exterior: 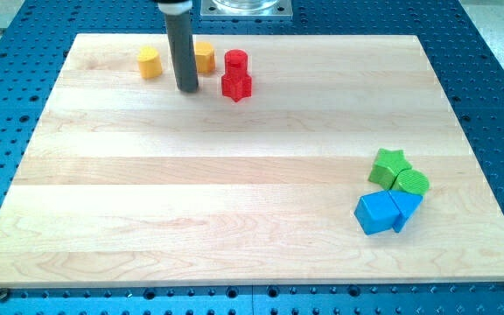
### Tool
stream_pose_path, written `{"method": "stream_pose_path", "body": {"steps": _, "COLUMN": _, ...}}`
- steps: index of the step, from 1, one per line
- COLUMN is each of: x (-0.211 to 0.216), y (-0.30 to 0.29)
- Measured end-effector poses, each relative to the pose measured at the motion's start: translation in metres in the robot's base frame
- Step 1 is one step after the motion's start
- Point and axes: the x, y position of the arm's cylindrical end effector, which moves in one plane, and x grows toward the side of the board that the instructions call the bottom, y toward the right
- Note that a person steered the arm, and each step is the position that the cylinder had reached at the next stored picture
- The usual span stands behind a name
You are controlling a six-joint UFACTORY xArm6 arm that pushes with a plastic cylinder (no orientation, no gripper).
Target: Push the red star into the blue cube
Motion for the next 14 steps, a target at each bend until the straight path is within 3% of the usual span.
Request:
{"method": "stream_pose_path", "body": {"steps": 3, "x": -0.094, "y": 0.024}}
{"method": "stream_pose_path", "body": {"steps": 4, "x": -0.08, "y": 0.09}}
{"method": "stream_pose_path", "body": {"steps": 5, "x": 0.005, "y": 0.104}}
{"method": "stream_pose_path", "body": {"steps": 6, "x": 0.029, "y": 0.106}}
{"method": "stream_pose_path", "body": {"steps": 7, "x": 0.022, "y": 0.068}}
{"method": "stream_pose_path", "body": {"steps": 8, "x": 0.078, "y": 0.064}}
{"method": "stream_pose_path", "body": {"steps": 9, "x": 0.141, "y": 0.117}}
{"method": "stream_pose_path", "body": {"steps": 11, "x": 0.095, "y": 0.059}}
{"method": "stream_pose_path", "body": {"steps": 12, "x": 0.104, "y": -0.02}}
{"method": "stream_pose_path", "body": {"steps": 13, "x": 0.152, "y": 0.0}}
{"method": "stream_pose_path", "body": {"steps": 14, "x": 0.189, "y": 0.061}}
